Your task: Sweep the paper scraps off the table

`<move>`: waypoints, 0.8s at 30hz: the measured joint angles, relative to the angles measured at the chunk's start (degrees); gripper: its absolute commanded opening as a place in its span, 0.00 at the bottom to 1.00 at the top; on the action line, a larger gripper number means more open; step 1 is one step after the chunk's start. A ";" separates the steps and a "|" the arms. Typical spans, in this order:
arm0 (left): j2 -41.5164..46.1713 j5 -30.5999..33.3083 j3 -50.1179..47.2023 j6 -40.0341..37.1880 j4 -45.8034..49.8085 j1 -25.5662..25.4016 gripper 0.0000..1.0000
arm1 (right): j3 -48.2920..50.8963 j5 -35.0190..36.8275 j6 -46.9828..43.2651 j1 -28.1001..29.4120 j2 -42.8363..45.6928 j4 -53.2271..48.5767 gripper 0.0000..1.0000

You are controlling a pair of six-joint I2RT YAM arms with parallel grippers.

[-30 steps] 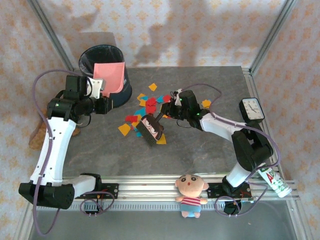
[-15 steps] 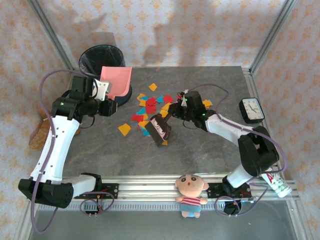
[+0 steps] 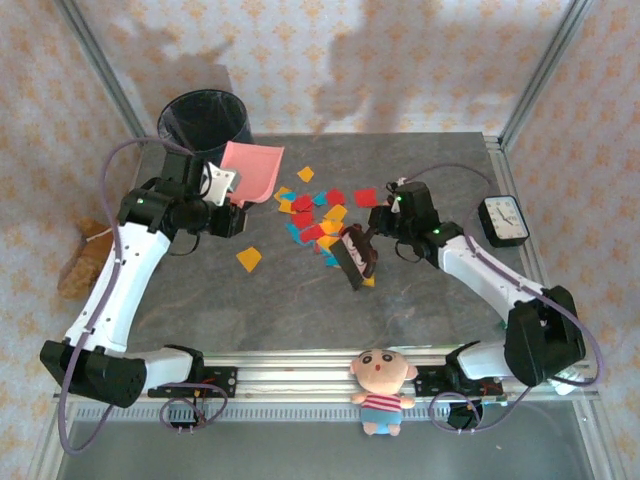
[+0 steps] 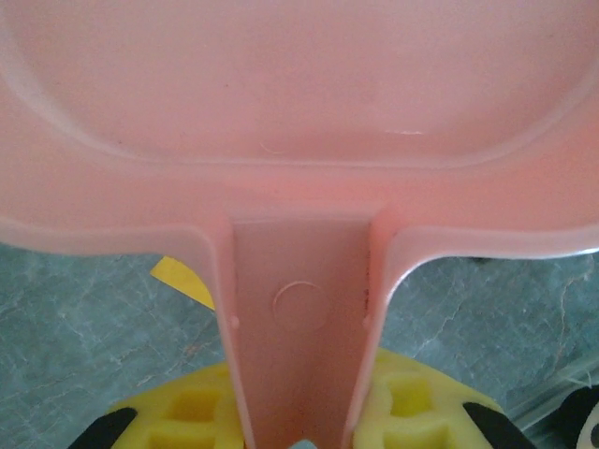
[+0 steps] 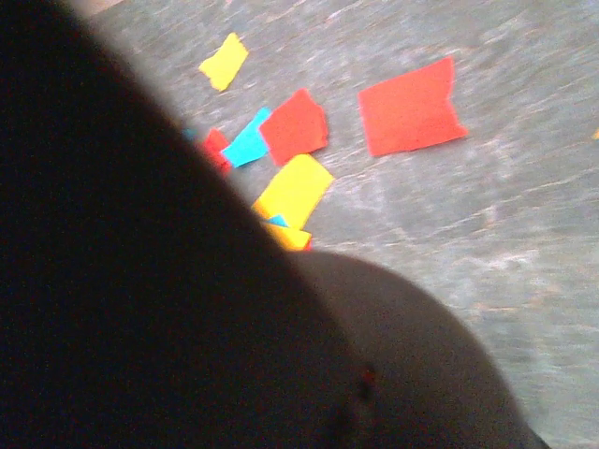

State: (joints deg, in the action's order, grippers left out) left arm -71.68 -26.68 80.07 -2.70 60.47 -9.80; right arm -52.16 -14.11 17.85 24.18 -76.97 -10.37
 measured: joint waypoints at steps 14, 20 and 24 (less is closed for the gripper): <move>-5.75 2.80 -0.44 -0.46 0.24 -10.73 0.00 | -1.11 19.45 -4.04 -0.15 5.09 -6.78 0.00; -9.31 5.44 -1.09 -0.70 0.55 -16.20 0.00 | -1.44 20.63 -4.63 -0.24 6.19 -8.11 0.00; -12.26 7.78 -1.09 -0.92 0.74 -20.09 0.00 | -1.44 18.49 -5.25 -0.39 8.63 -8.81 0.00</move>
State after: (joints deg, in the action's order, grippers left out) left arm -83.94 -18.90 78.98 -3.62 61.21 -29.89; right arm -53.60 4.38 12.60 23.79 -68.34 -19.18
